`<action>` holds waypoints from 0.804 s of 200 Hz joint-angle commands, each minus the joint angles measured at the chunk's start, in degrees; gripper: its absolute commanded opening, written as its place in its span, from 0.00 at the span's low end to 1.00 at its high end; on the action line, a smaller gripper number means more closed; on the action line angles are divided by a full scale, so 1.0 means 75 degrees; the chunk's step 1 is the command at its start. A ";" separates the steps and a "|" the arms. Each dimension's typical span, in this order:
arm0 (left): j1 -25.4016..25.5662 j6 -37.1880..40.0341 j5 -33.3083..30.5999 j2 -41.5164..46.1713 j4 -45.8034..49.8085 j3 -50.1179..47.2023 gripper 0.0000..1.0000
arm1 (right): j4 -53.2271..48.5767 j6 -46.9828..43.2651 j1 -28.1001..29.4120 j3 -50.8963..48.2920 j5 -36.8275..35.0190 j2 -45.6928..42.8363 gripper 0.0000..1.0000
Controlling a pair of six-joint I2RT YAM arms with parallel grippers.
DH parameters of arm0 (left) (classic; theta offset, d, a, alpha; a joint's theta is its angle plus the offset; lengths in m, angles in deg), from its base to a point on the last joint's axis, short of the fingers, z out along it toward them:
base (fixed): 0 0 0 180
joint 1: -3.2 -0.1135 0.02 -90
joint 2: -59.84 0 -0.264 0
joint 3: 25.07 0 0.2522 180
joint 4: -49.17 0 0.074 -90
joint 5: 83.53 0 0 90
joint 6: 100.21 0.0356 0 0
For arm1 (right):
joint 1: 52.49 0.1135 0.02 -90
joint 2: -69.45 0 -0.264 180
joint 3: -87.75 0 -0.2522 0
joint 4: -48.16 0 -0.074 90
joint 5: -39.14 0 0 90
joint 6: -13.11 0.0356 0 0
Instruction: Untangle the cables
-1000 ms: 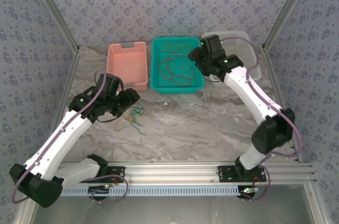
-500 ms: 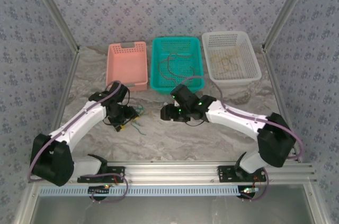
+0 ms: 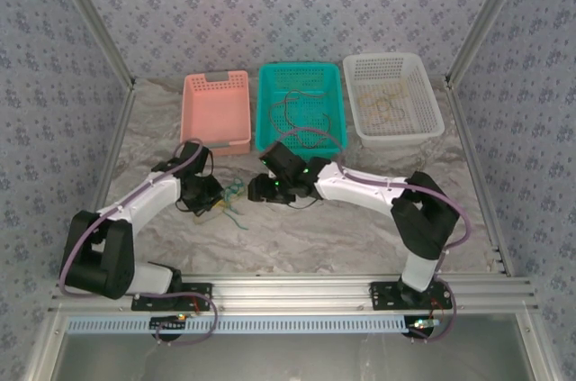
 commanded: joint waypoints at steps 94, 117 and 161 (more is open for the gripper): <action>-0.0209 0.0815 0.0119 0.1811 0.0978 -0.0206 0.00 | -0.2357 -0.2315 0.0057 0.3653 -0.1064 0.2714 0.56; -0.0259 0.0892 0.0240 0.1864 0.1032 -0.0219 0.00 | -0.2378 -0.2815 0.0124 0.4019 -0.0734 0.3005 0.56; -0.0271 0.0858 0.0276 0.1863 0.1014 -0.0231 0.00 | -0.2691 -0.3013 0.0181 0.4622 -0.0518 0.3630 0.57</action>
